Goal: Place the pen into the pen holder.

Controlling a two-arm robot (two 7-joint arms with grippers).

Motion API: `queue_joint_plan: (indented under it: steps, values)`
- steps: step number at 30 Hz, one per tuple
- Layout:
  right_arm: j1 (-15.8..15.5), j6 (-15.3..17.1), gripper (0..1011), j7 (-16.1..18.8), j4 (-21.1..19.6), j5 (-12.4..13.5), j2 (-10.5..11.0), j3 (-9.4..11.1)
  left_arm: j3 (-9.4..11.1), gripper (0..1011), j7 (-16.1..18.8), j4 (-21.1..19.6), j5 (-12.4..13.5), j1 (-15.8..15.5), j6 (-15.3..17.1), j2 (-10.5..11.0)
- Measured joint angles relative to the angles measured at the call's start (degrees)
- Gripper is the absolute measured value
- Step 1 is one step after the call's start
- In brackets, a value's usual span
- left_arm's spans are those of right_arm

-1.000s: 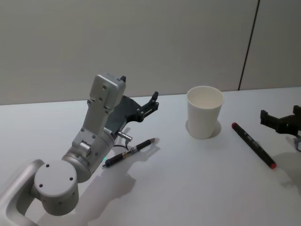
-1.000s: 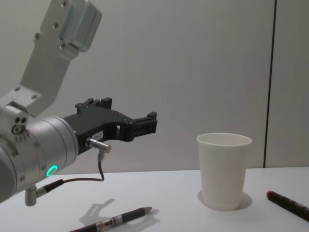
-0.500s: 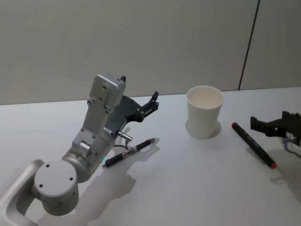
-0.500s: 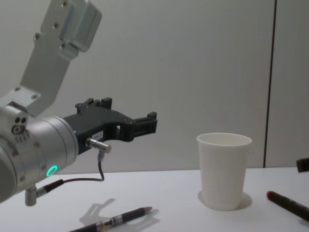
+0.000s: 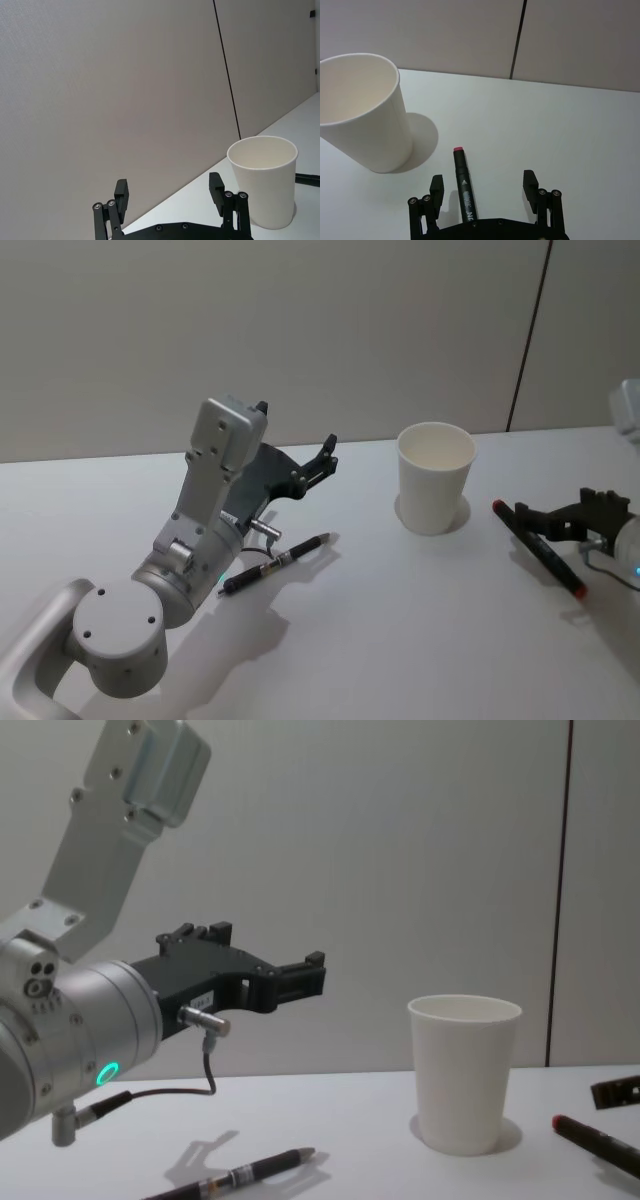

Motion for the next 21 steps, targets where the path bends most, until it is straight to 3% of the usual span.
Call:
queue_joint_plan:
  steps: [21]
  values:
    - [1.02, -2.23, 1001, 1.64, 5.67, -3.23, -2.43, -2.11, 0.0, 1001, 0.0, 0.0, 0.0, 0.0, 0.0, 0.0]
